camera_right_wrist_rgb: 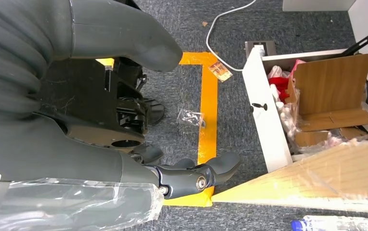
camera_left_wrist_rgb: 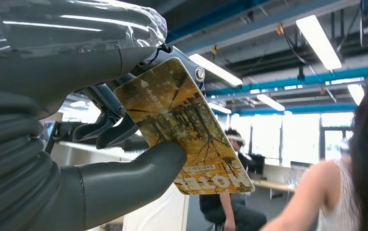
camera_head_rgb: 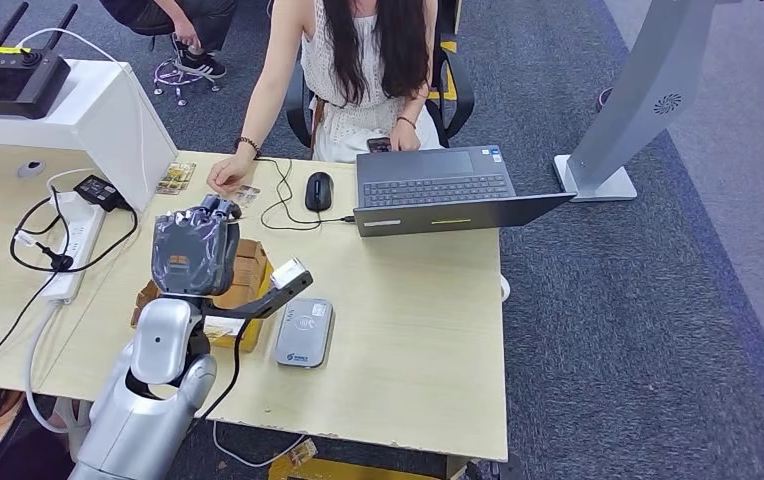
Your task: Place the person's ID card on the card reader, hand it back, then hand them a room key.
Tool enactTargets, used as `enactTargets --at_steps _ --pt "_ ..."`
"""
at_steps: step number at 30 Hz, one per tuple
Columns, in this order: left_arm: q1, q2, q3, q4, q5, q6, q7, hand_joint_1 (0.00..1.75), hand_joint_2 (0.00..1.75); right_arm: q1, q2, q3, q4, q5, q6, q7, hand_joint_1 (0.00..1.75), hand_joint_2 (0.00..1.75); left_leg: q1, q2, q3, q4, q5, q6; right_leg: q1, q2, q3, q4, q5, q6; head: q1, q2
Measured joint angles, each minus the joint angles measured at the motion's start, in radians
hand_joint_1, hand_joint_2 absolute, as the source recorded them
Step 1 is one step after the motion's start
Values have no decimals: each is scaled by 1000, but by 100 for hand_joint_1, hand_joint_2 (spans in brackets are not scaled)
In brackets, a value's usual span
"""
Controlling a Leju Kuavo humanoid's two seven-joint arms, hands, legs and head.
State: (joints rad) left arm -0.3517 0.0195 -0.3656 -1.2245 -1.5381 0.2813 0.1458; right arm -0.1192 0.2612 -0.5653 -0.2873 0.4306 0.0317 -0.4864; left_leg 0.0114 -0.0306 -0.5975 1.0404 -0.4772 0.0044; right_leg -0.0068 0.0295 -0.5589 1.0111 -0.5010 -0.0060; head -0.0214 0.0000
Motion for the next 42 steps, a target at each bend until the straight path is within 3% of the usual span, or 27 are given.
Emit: enactTargets --at_steps 7,13,17,32,36,42 --pt "-25 34 2 -35 0 -4 34 175 175 0 2 0 0 2 1 -1 0 175 0 0 0 0 0 0 0 0 -1 0 0 0 0 0" --pt "-198 113 2 129 0 -57 84 175 175 0 2 8 4 18 4 -2 0 175 0 1 0 0 1 -2 0 1 -2 2 1 -2 0 0" --pt "-274 133 2 248 0 -46 92 175 175 0 2 20 7 20 9 0 0 175 0 1 0 0 2 -2 0 2 -2 2 1 -2 0 0" --pt "-303 147 2 345 0 -43 99 175 175 1 2 30 10 20 16 2 0 175 0 2 -2 0 1 -2 0 3 -4 2 1 -2 0 0" --pt "-303 149 2 352 0 -43 99 0 175 1 2 31 11 20 16 2 0 175 0 2 -2 0 1 -2 0 3 -4 2 1 -2 0 0" --pt "-297 150 2 349 0 -25 72 0 175 1 2 31 11 15 17 2 0 175 0 2 -2 0 1 -2 0 2 -4 2 1 -2 0 0"
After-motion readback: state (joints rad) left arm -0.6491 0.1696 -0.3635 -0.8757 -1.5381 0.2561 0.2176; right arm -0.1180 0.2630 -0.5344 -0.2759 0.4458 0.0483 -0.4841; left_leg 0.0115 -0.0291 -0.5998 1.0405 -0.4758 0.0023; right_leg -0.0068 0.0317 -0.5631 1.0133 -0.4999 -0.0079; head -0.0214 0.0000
